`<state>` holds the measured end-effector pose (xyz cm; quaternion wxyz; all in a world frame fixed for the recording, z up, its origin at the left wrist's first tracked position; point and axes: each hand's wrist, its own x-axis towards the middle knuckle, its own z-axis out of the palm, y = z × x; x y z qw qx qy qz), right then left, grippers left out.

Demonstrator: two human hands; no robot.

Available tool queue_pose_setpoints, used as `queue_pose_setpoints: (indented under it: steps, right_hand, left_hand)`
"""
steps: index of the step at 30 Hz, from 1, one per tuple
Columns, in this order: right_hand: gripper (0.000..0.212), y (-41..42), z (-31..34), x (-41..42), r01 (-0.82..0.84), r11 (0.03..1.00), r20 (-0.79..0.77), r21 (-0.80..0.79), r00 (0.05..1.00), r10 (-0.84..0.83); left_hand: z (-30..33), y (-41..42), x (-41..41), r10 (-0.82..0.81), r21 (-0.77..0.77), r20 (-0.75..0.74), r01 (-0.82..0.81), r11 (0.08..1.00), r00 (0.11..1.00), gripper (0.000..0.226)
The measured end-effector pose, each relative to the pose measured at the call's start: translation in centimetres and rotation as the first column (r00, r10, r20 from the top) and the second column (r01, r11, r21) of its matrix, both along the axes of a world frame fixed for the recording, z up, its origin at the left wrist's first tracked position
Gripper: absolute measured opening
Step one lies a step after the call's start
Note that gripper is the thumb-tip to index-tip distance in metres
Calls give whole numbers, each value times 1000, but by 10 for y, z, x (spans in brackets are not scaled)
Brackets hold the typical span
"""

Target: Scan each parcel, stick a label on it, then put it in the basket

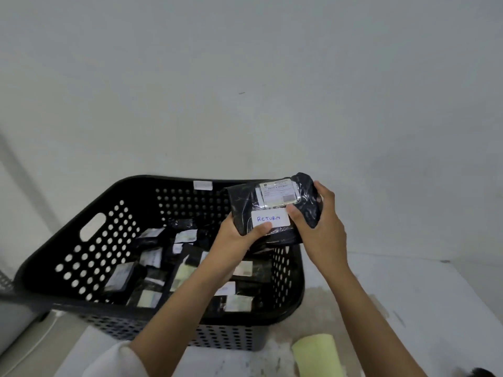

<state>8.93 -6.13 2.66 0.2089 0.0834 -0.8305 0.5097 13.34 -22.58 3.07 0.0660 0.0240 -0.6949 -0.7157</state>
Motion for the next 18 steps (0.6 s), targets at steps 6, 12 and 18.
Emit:
queue_pose_setpoints:
  steps: [6, 12, 18]
  right_hand:
    - [57, -44, -41, -28, -20, 949, 176, 314, 984, -37]
    - [42, -51, -66, -37, 19, 812, 194, 583, 968, -161]
    - [42, -53, -64, -36, 34, 778, 193, 627, 961, -197]
  left_hand:
    - [-26, -78, -15, 49, 180, 277, -102, 978, 959, 35]
    - [-67, -122, -51, 215, -95, 443, -193, 977, 870, 33]
    - [-93, -129, -110, -83, 57, 529, 62, 996, 844, 29]
